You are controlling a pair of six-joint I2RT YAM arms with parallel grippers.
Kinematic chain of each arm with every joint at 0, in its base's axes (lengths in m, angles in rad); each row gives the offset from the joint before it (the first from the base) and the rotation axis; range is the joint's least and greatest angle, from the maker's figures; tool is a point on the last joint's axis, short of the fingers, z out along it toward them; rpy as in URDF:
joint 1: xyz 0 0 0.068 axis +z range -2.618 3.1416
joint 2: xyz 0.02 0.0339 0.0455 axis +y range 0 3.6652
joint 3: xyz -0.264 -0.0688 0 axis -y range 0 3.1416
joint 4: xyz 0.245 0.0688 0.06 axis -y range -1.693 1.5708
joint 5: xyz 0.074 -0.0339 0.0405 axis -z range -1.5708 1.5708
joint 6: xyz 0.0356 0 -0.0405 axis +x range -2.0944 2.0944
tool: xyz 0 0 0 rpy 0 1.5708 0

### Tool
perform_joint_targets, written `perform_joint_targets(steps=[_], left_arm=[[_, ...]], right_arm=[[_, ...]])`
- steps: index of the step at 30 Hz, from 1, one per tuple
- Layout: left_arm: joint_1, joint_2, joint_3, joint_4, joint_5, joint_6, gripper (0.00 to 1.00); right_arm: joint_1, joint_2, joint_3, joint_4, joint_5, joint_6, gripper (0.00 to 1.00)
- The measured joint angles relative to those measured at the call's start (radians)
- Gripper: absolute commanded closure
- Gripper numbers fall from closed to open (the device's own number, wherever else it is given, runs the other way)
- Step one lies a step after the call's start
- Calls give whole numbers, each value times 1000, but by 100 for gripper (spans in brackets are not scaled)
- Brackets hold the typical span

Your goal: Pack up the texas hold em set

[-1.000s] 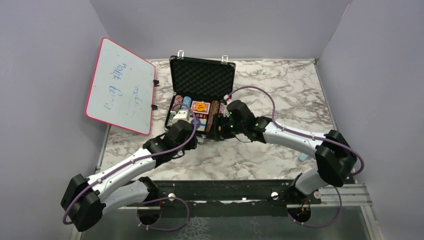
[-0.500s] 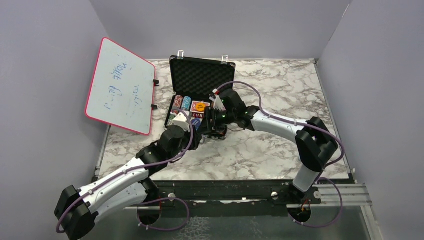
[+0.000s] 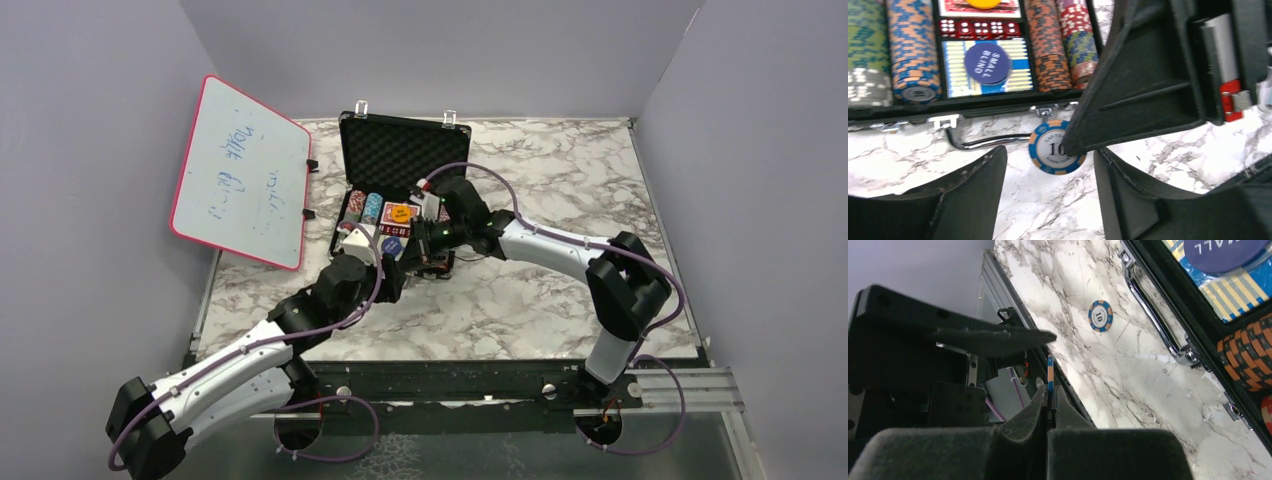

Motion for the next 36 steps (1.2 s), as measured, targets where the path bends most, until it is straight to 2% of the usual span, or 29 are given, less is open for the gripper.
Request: perform_joint_targets(steps=[5, 9, 14, 17, 25, 36], left_arm=[[0, -60, 19, -120, -151, -51, 23], [0, -203, 77, -254, -325, -97, 19], [0, -402, 193, -307, -474, -97, 18], [0, -453, 267, -314, -539, -72, 18], [0, -419, 417, -391, -637, -8, 18], [0, -391, 420, -495, -661, -43, 18]], right_arm=[[7, 0, 30, 3, 64, -98, 99], [13, 1, 54, 56, 127, -234, 99], [31, 31, 64, 190, 179, -428, 99], [51, 86, 94, 259, 194, -535, 99], [129, 254, 236, 291, 239, -741, 96], [172, 328, 280, 273, 369, -923, 95]])
